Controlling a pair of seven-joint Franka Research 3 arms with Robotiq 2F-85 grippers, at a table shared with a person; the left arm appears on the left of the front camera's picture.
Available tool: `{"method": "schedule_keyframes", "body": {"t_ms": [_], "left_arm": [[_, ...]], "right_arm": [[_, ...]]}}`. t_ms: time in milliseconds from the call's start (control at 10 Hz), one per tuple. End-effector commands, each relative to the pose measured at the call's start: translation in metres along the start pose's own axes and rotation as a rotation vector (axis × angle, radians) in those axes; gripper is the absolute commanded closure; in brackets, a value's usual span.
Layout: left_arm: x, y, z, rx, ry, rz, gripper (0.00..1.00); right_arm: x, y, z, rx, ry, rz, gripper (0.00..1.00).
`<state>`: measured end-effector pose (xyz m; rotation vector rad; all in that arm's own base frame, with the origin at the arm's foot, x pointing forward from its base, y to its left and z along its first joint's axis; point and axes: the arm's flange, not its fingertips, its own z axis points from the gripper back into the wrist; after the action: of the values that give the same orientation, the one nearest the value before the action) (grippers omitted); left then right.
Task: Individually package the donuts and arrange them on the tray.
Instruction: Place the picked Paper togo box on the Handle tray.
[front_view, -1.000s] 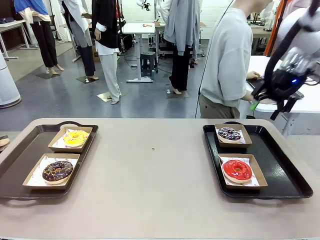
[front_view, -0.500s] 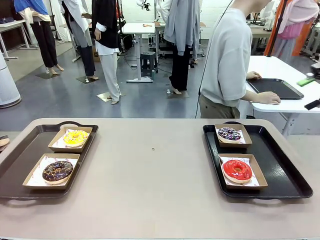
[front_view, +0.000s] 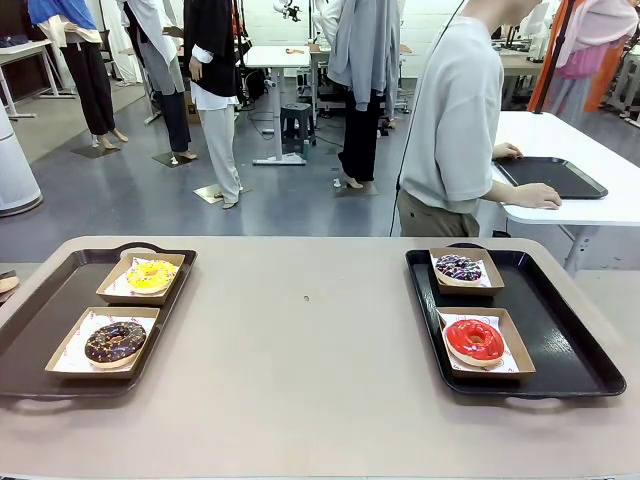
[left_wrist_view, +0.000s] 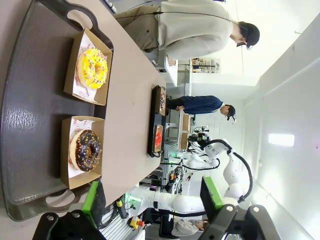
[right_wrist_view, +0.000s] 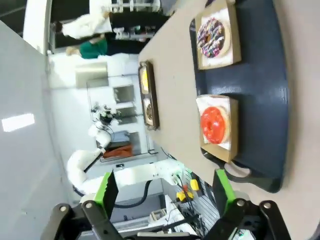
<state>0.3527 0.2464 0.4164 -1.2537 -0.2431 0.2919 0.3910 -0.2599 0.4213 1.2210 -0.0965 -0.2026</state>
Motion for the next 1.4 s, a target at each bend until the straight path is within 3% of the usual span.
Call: {"method": "schedule_keyframes", "body": {"t_ms": [0, 200, 400, 500, 1300], "left_arm": [[-0.002, -0.001, 0.001, -0.006, 0.0, -0.005, 0.0], [-0.002, -0.001, 0.001, -0.006, 0.0, -0.005, 0.0], [-0.002, -0.001, 0.001, -0.006, 0.0, -0.005, 0.0], [-0.002, -0.001, 0.001, -0.006, 0.0, -0.005, 0.0], [-0.002, -0.001, 0.001, -0.006, 0.0, -0.005, 0.0]], "right_arm": [[0.012, -0.028, 0.005, 0.101, -0.014, 0.001, 0.0], [0.009, -0.052, 0.011, 0.149, -0.061, -0.019, 0.0], [0.008, -0.051, 0.014, 0.135, -0.094, -0.039, 0.0], [0.005, -0.06, 0.007, 0.12, -0.06, -0.056, 0.0], [0.005, -0.06, 0.007, 0.12, -0.06, -0.056, 0.0]]}}
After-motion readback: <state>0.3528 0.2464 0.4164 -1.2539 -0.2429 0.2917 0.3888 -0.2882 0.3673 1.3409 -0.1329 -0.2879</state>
